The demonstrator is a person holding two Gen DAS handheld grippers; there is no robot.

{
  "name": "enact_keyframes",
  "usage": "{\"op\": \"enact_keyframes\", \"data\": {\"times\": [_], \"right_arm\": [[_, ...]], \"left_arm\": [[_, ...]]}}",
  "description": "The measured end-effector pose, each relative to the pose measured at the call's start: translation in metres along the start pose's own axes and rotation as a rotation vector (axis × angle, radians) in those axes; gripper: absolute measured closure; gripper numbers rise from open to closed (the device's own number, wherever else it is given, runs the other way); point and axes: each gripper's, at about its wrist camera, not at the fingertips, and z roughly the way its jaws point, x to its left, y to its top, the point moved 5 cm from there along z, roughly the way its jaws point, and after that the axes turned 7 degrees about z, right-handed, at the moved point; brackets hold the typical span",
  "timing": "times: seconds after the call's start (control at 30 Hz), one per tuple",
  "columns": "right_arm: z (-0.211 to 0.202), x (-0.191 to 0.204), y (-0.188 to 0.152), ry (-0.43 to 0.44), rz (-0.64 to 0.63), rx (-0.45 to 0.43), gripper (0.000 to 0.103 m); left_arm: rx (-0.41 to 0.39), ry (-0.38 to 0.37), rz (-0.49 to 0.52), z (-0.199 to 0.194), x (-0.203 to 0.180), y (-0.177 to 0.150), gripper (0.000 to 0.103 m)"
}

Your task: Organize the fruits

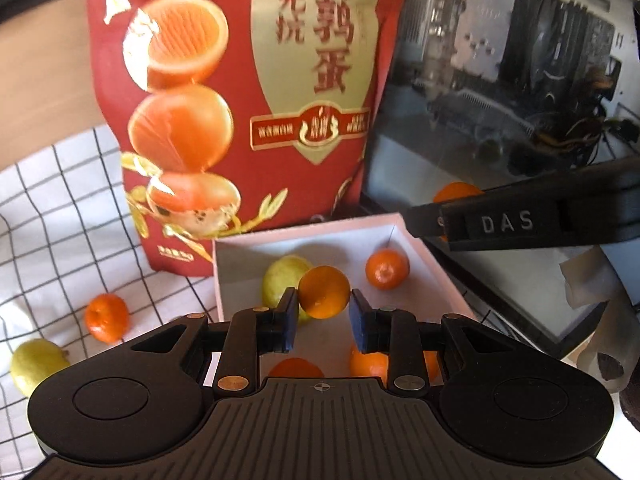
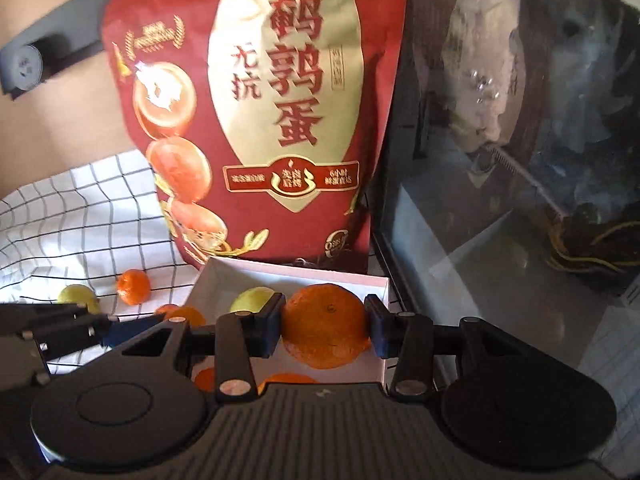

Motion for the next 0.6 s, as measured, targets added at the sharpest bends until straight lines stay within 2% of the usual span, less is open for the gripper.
{"op": "enact_keyframes", "data": {"times": [0.17, 0.27, 0.33, 0.4, 0.5, 0.6], "right_arm": [[0.027, -0.002, -0.007, 0.016, 0.039, 0.069, 0.060], [0.046, -0.003, -0.014, 0.013, 0.054, 0.110, 0.060], [0.057, -0.001, -0.019, 0.000, 0.048, 0.130, 0.060], [0.065, 0.001, -0.022, -0.012, 0.045, 0.146, 0.060], [0.071, 0.003, -0.026, -0.009, 0.067, 0.179, 0.058], [0.065, 0.009, -0.026, -0.003, 0.043, 0.159, 0.052]], "left_arm": [[0.024, -0.049, -0.036, 0.021, 0.005, -0.009, 0.070], [0.034, -0.041, -0.039, 0.030, 0.009, -0.018, 0.070], [0.021, -0.063, -0.056, 0.032, 0.012, -0.023, 0.070], [-0.003, -0.091, -0.076, 0.028, 0.014, -0.027, 0.070], [-0.024, -0.071, -0.099, 0.015, 0.019, -0.033, 0.070], [-0.050, -0.083, -0.167, -0.006, 0.030, -0.043, 0.070]]}}
